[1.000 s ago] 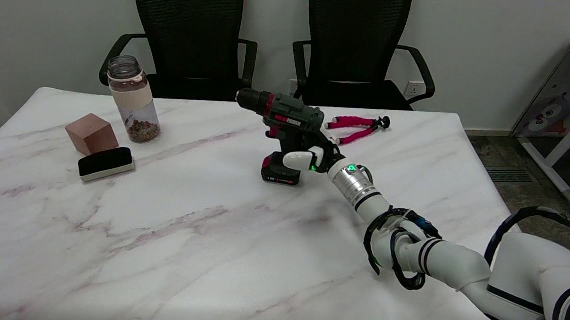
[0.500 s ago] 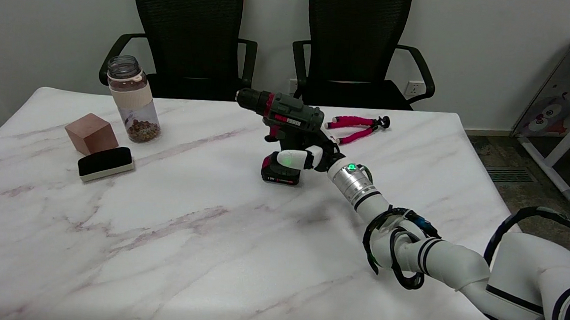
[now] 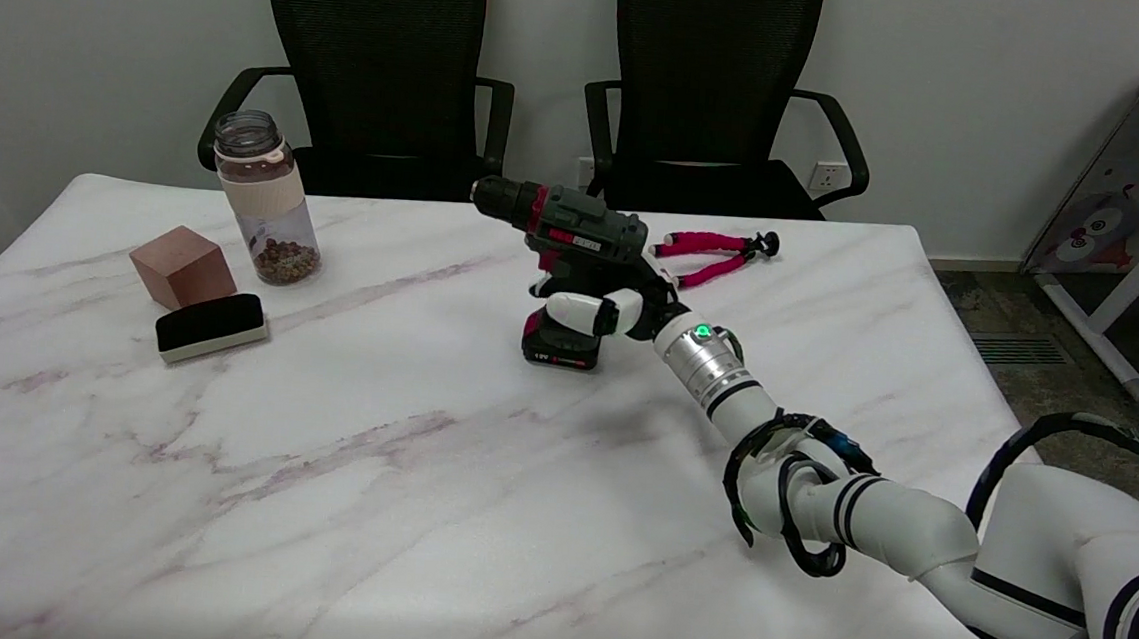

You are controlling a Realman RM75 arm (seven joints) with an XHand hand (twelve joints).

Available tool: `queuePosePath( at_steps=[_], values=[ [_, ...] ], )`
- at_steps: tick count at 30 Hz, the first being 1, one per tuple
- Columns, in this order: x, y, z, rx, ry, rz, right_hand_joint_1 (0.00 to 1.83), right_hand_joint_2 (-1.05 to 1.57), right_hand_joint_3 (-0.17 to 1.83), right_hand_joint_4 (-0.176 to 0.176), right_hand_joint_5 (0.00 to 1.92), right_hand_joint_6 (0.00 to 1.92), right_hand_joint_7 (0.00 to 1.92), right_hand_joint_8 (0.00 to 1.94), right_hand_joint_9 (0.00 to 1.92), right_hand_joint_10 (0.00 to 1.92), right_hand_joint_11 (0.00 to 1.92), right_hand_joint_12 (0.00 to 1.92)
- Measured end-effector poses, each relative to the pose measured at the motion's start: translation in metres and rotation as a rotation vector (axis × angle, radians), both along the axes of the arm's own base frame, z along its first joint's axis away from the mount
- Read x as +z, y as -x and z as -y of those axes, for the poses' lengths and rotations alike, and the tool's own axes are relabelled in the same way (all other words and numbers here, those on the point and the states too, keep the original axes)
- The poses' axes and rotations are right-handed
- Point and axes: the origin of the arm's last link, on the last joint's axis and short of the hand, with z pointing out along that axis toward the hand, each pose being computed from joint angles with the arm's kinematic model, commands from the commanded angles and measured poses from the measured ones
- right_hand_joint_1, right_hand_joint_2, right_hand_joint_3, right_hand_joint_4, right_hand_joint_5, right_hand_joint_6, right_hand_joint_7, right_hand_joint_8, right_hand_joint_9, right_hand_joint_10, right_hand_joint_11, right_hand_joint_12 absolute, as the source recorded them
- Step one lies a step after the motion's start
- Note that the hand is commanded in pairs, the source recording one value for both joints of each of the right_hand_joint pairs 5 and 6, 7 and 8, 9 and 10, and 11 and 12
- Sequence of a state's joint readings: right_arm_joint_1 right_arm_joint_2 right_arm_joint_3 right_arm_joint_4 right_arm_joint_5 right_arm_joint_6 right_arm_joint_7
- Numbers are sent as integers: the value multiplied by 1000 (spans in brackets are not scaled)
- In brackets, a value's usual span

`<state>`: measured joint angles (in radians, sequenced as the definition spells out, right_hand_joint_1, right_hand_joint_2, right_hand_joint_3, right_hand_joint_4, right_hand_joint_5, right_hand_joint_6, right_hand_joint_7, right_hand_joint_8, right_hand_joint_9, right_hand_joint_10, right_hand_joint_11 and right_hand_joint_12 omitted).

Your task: Pick up the power screwdriver.

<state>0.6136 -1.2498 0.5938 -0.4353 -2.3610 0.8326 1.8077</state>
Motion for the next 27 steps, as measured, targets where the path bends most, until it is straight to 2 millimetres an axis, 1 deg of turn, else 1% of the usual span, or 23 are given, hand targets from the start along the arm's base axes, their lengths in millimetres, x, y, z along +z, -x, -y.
queuePosePath(
  at_steps=[1,4,8,12,14,17,23,24,25,26,27],
  values=[
    [0,0,0,1,0,1,1345,-154,1425,176,371,371,371,371,1201,1201,1032,1032],
    [0,-1,0,2,0,3,1350,-80,1413,176,430,430,430,430,1309,1309,1136,1136],
    [0,-1,0,4,-1,4,1355,55,1412,176,584,584,584,584,1432,1432,1194,1194],
    [0,-2,0,4,-1,6,1344,153,1352,176,785,785,785,785,1470,1470,1223,1223],
    [0,-2,0,4,0,7,1339,187,1325,176,854,854,854,854,1479,1479,1229,1229],
    [0,-2,0,4,0,9,1335,254,1302,176,900,900,900,900,1497,1497,1251,1251],
    [1,-1,0,-1,0,11,1331,291,1316,176,937,937,937,937,1540,1540,1277,1277],
    [1,-1,0,-2,1,12,1355,294,1333,163,961,961,961,961,1548,1548,1283,1283],
    [0,-1,0,-4,1,12,1355,295,1343,135,978,978,978,978,1553,1553,1285,1285],
    [0,-1,0,-6,1,12,1342,298,1371,52,1042,1042,1042,1042,1562,1562,1293,1293],
    [1,-1,1,-7,1,12,1337,317,1408,-11,1146,1146,1146,1146,1582,1582,1307,1307]
  ],
)
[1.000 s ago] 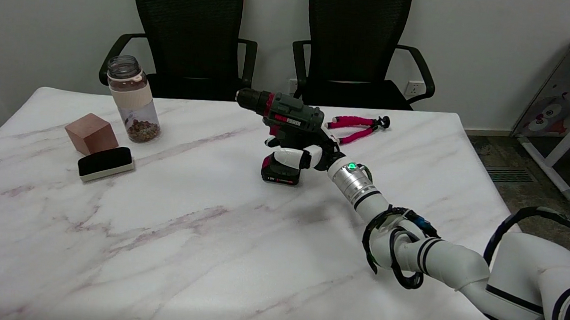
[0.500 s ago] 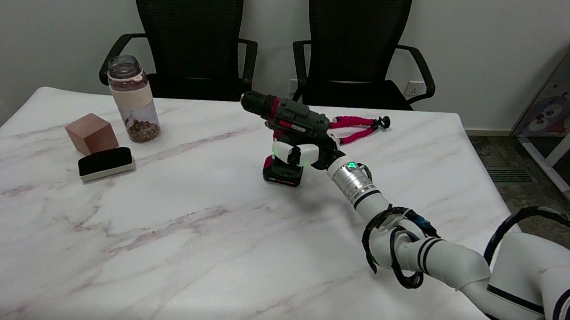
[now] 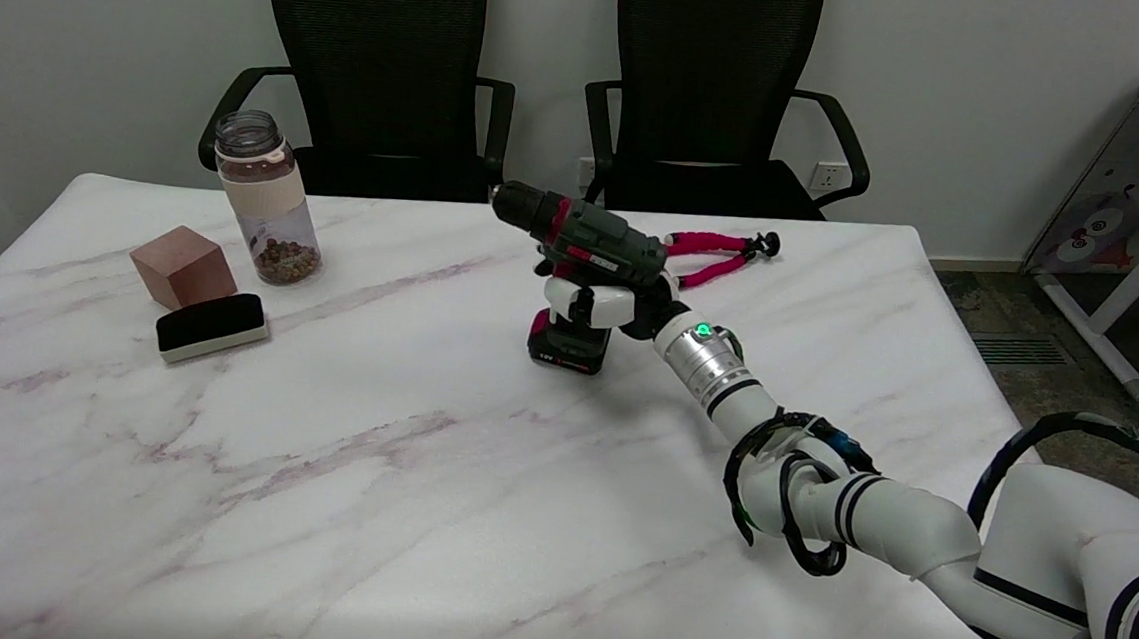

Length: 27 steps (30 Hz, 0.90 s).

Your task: Pick up the power screwdriver.

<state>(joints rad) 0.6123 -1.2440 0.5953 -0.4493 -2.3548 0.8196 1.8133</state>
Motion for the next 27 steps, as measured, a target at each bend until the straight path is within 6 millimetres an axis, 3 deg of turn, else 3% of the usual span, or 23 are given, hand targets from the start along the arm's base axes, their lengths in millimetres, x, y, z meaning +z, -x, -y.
queuePosePath(
  at_steps=[1,3,8,22,27],
  values=[
    [0,0,0,-1,0,0,1334,347,1423,-36,1242,1242,1242,1242,1599,1599,1320,1320],
    [0,0,0,-3,0,0,1318,444,1395,-25,1433,1433,1433,1433,1626,1626,1349,1349],
    [0,0,2,-8,1,-1,1292,551,1372,0,1642,1642,1642,1642,1668,1668,1383,1383],
    [-1,-2,6,-19,2,-8,1201,384,1549,20,1728,1728,1728,1728,1759,1759,1494,1494],
    [-2,-3,8,-22,0,-12,1121,39,1473,21,1705,1705,1705,1705,1788,1788,1562,1562]
  ],
)
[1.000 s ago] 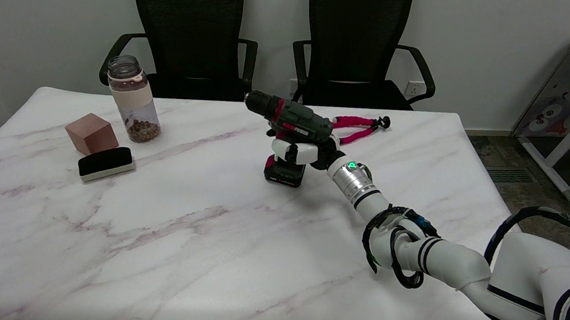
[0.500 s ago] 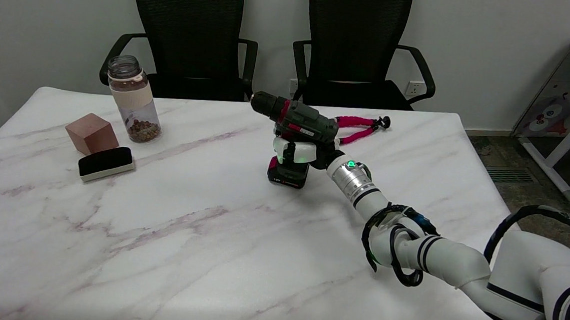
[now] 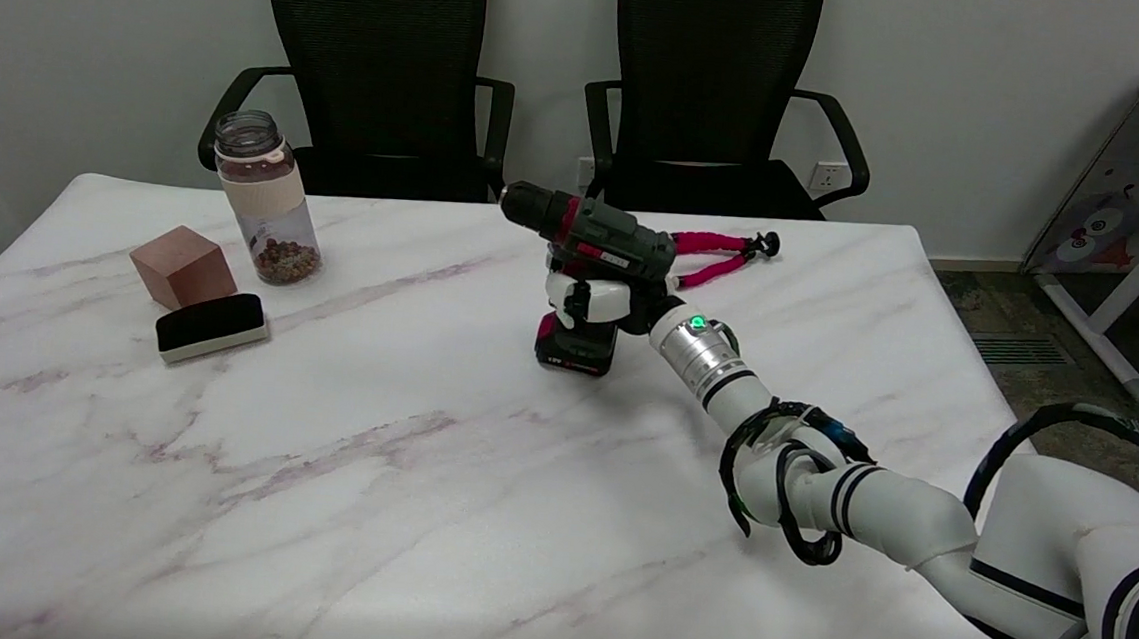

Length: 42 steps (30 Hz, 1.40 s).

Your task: Pick up the power screwdriver.

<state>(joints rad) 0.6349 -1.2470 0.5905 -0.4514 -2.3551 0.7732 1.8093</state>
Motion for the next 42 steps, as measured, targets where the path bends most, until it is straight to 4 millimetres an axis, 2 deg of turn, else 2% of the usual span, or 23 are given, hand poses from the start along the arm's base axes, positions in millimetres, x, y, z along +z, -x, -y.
queuePosePath(
  at_steps=[2,3,9,10,11,18,24,25,26,30,42],
  values=[
    [-1,-1,1,-1,-1,-2,1100,-52,1447,22,1701,1701,1701,1701,1795,1795,1588,1588],
    [-1,-1,1,-1,-2,-2,1080,-157,1345,22,1695,1695,1695,1695,1800,1800,1606,1606],
    [-5,-3,4,-2,-10,-7,1071,-232,1181,22,1701,1701,1701,1701,1824,1824,1646,1646],
    [-5,-4,4,-2,-10,-8,1071,-201,1138,110,1722,1722,1722,1722,1833,1833,1653,1653],
    [-5,-4,5,-3,-11,-8,1071,-153,1111,176,1751,1751,1751,1751,1842,1842,1657,1657],
    [-9,-8,8,-3,-16,-5,1089,212,1092,176,1884,1884,1884,1884,1897,1897,1730,1730],
    [-12,-12,12,-2,-19,1,1116,627,878,176,1920,1920,1920,1920,1920,1920,1851,1851],
    [-12,-13,12,-4,-20,1,1122,677,856,64,1920,1920,1920,1920,1920,1920,1857,1857],
    [-13,-14,13,-4,-21,1,1126,707,835,33,1920,1920,1920,1920,1920,1920,1862,1862],
    [-15,-20,17,2,-25,2,1135,836,759,34,1920,1920,1920,1920,1920,1920,1892,1892],
    [-18,-46,27,52,-49,-5,1107,1171,715,42,1920,1920,1920,1920,1920,1920,1920,1920]
  ],
)
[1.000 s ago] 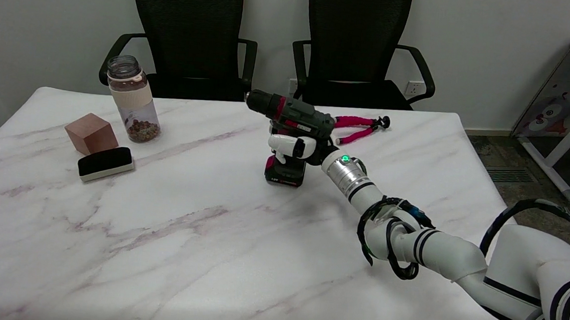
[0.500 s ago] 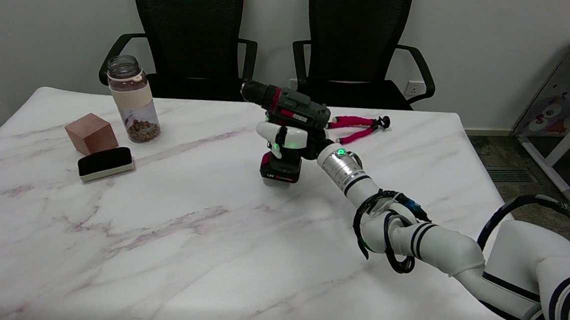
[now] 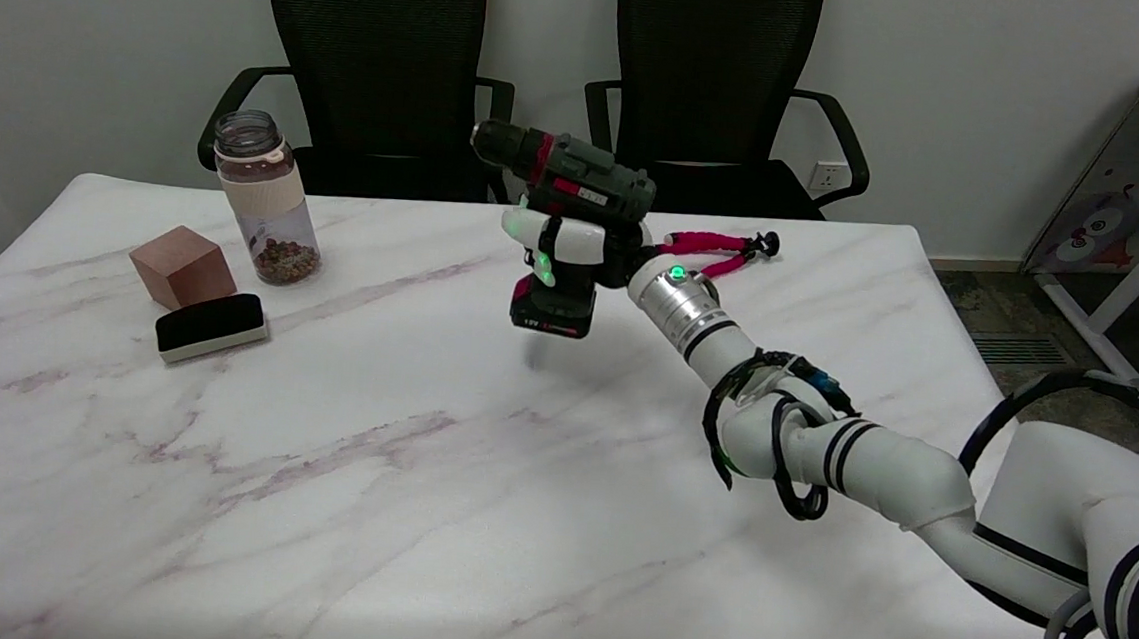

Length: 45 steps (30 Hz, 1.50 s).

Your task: Pick up the power screwdriver.

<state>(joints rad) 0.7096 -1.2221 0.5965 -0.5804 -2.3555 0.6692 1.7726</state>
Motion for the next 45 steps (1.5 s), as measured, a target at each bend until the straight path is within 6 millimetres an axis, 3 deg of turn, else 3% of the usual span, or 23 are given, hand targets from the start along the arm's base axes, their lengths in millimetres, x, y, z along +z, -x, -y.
queuePosePath(
  at_steps=[15,16,17,32,45],
  values=[
    [-3,-45,7,106,-31,-8,1078,1282,690,49,1920,1920,1920,1920,1920,1920,1920,1920],
    [-3,-47,7,113,-32,-8,1076,1281,690,139,1920,1920,1920,1920,1920,1920,1920,1920],
    [-4,-51,7,120,-34,-9,1074,1281,690,176,1920,1920,1920,1920,1920,1920,1920,1920],
    [-1,-96,13,228,-38,-33,1067,1311,681,176,1920,1920,1920,1920,1920,1920,1920,1920],
    [0,-117,16,277,-35,-56,1068,1316,682,176,1920,1920,1920,1920,1920,1920,1920,1920]
  ],
)
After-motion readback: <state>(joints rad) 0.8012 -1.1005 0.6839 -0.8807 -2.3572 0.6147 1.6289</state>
